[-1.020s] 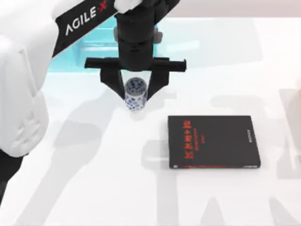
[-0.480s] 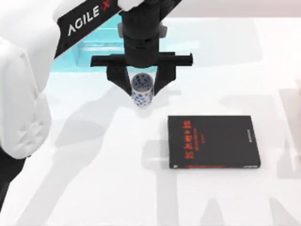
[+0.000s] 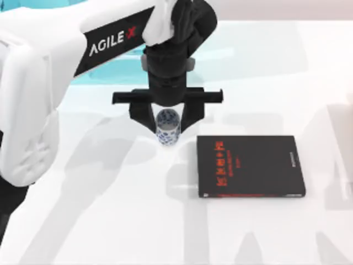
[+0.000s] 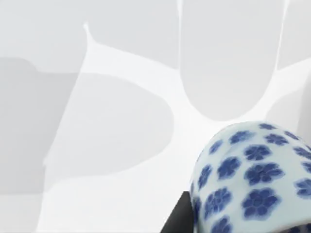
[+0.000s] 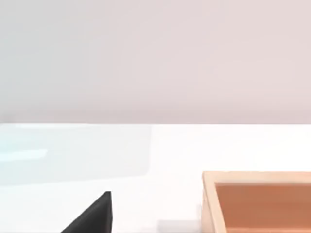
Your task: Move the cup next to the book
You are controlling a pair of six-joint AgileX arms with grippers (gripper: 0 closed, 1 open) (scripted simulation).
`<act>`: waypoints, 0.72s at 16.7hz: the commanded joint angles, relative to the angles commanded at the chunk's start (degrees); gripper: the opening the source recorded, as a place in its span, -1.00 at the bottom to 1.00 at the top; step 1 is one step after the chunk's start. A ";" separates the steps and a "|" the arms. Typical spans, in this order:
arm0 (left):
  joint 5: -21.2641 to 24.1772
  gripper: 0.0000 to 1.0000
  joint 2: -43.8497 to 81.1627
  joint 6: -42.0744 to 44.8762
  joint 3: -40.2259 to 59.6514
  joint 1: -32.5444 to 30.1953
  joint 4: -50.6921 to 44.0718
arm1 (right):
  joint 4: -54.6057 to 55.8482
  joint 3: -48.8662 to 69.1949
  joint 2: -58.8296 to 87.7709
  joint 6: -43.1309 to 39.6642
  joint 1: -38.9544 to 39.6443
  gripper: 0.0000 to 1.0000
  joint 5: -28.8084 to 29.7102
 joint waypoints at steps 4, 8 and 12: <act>0.12 -1.00 -0.08 0.00 -1.93 -0.04 1.90 | 0.00 0.00 0.00 0.00 0.00 1.00 0.00; 0.12 -0.70 -0.08 0.00 -1.93 -0.04 1.90 | 0.00 0.00 0.00 0.00 0.00 1.00 0.00; 0.12 -0.10 -0.08 0.00 -1.93 -0.04 1.90 | 0.00 0.00 0.00 0.00 0.00 1.00 0.00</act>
